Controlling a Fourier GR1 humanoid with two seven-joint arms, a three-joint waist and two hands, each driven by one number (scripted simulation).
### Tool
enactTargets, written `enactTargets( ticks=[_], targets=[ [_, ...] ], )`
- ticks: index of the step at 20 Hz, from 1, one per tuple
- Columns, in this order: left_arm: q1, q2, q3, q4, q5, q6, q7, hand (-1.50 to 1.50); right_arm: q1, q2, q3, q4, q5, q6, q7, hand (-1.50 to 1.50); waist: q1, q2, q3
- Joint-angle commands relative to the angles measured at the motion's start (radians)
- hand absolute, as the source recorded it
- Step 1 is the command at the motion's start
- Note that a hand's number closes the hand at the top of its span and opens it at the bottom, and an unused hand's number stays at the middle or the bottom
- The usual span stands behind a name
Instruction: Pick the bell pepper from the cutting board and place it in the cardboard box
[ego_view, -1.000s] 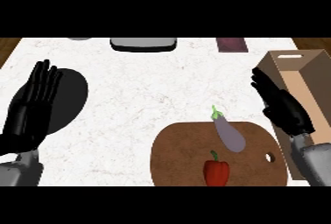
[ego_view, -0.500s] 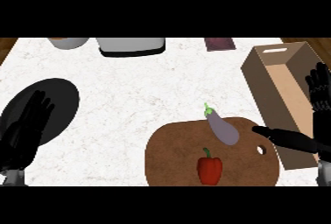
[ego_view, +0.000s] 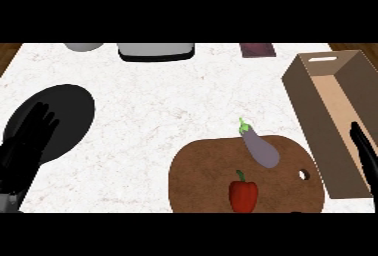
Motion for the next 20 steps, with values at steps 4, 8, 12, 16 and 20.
enactTargets(
  ticks=[4,8,12,16,20],
  targets=[
    [-0.004,-0.02,-0.04,-0.018,-0.029,0.01,0.009,0.0,0.099,-0.208,0.048,-0.16,0.237,0.211,0.403,-1.5,0.026,0.012,-0.004],
    [-0.022,-0.005,-0.04,-0.021,-0.021,-0.017,0.018,0.0,0.064,-0.236,0.112,-0.264,0.272,0.383,0.664,-1.5,0.059,0.018,-0.002],
    [-0.06,-0.024,-0.053,-0.026,-0.028,-0.003,0.033,0.0,-0.115,-0.153,0.209,-0.251,0.228,0.515,0.922,-1.5,0.085,0.022,0.001],
    [-0.115,-0.045,-0.061,0.024,-0.044,0.01,0.037,0.0,-0.242,-0.004,0.351,-0.244,0.228,0.595,1.129,-1.5,0.072,0.02,0.002],
    [-0.057,-0.067,-0.07,0.017,-0.063,0.003,0.005,0.0,-0.336,0.099,0.367,-0.179,0.201,0.659,1.242,-1.5,0.069,0.016,0.004]
  ],
)
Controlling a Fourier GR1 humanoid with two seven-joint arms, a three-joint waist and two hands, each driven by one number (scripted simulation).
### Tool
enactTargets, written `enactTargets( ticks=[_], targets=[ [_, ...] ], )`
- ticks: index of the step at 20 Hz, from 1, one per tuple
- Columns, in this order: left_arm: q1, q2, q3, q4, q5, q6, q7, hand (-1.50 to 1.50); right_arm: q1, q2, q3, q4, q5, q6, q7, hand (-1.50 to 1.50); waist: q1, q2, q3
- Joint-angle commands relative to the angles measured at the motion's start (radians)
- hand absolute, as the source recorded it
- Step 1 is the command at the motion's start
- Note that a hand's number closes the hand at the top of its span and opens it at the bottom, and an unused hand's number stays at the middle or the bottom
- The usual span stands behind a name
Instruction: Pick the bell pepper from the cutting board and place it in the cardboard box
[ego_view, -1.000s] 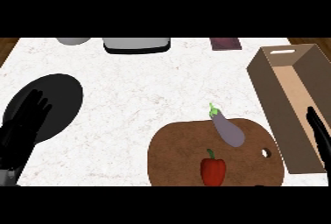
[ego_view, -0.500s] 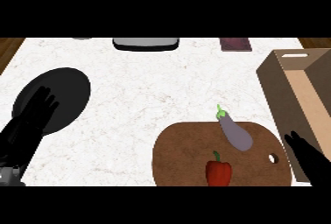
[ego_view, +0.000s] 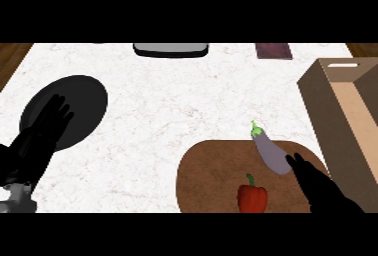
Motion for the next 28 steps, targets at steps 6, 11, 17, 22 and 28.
enactTargets(
  ticks=[6,11,17,22,28],
  targets=[
    [-0.019,-0.004,0.011,-0.022,-0.013,0.02,0.045,0.0,-0.137,0.158,0.054,0.024,-0.033,0.164,0.325,-1.5,-0.011,-0.003,0.002],
    [0.045,0.01,0.045,-0.044,0.007,-0.025,0.016,0.0,-0.127,0.157,-0.009,0.107,-0.066,0.176,0.229,-1.5,-0.01,-0.003,0.004],
    [0.049,-0.005,0.044,-0.07,-0.01,-0.017,0.042,0.0,-0.175,0.274,0.065,0.133,0.046,0.174,0.257,-1.5,-0.013,-0.005,0.004],
    [0.039,-0.018,0.045,-0.065,-0.009,-0.024,0.053,0.0,-0.171,0.299,0.103,0.2,0.116,0.166,0.204,-1.5,-0.015,-0.004,0.004],
    [0.042,-0.042,0.024,-0.104,-0.04,0.008,0.074,0.0,-0.169,0.356,0.12,0.241,0.148,0.217,0.24,-1.5,-0.016,-0.005,0.004]
  ],
)
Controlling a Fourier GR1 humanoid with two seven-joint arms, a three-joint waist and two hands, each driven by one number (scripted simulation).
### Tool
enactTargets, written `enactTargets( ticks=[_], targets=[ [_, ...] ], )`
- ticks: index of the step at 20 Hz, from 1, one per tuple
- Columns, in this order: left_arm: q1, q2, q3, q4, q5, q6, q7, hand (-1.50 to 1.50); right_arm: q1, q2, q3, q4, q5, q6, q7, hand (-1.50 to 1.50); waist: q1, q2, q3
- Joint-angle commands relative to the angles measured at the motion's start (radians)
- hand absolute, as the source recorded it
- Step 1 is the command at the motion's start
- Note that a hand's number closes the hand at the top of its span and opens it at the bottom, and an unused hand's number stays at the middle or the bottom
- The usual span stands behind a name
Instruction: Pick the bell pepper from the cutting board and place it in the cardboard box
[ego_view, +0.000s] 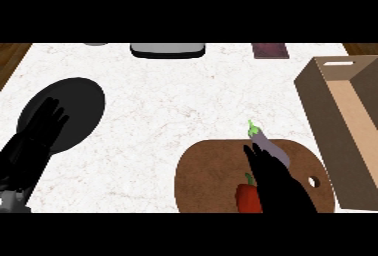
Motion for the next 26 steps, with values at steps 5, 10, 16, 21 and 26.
enactTargets(
  ticks=[5,10,16,21,26],
  targets=[
    [-0.07,-0.016,0.004,0.031,-0.012,0.013,0.033,0.0,-0.038,0.069,-0.053,0.124,0.003,0.109,0.12,-1.5,-0.004,0.003,0.001],
    [0.0,-0.023,0.005,0.028,-0.03,-0.014,-0.018,0.0,-0.015,0.118,-0.041,0.132,0.057,0.131,0.158,-1.5,0.0,0.001,0.0],
    [-0.028,-0.05,-0.013,0.023,-0.052,0.005,0.0,0.0,0.008,0.133,-0.073,0.16,0.083,0.169,0.124,-1.5,-0.005,0.001,0.001],
    [-0.01,-0.061,0.007,0.063,-0.061,-0.016,-0.044,0.0,0.027,0.136,-0.117,0.169,0.078,0.217,0.063,-1.5,-0.006,0.002,0.001],
    [-0.021,-0.032,0.031,0.006,-0.046,-0.016,0.031,0.0,0.1,0.176,-0.07,0.199,0.16,0.182,0.049,-1.5,-0.005,0.0,0.001]
  ],
)
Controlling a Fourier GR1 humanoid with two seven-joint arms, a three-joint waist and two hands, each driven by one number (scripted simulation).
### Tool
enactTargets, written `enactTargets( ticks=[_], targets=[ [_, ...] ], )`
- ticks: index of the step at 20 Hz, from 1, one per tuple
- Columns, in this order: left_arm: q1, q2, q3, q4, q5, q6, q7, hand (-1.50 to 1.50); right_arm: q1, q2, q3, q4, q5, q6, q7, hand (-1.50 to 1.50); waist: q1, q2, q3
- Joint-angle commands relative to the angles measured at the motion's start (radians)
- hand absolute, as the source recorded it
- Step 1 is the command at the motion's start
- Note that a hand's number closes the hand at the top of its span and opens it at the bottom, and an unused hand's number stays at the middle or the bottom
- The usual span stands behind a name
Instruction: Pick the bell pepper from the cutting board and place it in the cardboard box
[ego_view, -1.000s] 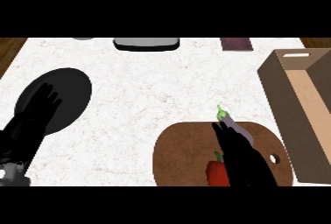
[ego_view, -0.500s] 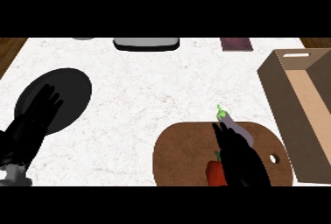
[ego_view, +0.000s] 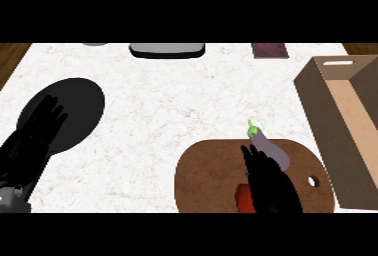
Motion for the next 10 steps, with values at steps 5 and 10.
enactTargets(
  ticks=[5,10],
  targets=[
    [-0.012,-0.037,-0.002,-0.011,-0.03,0.017,-0.006,0.0,0.026,0.068,0.003,0.061,0.066,0.05,0.109,-1.5,-0.001,0.001,0.0],
    [-0.058,-0.021,0.022,0.042,-0.035,-0.006,0.01,0.0,0.076,0.045,-0.029,0.053,0.091,0.054,0.03,-1.5,-0.005,0.001,0.001]
  ],
)
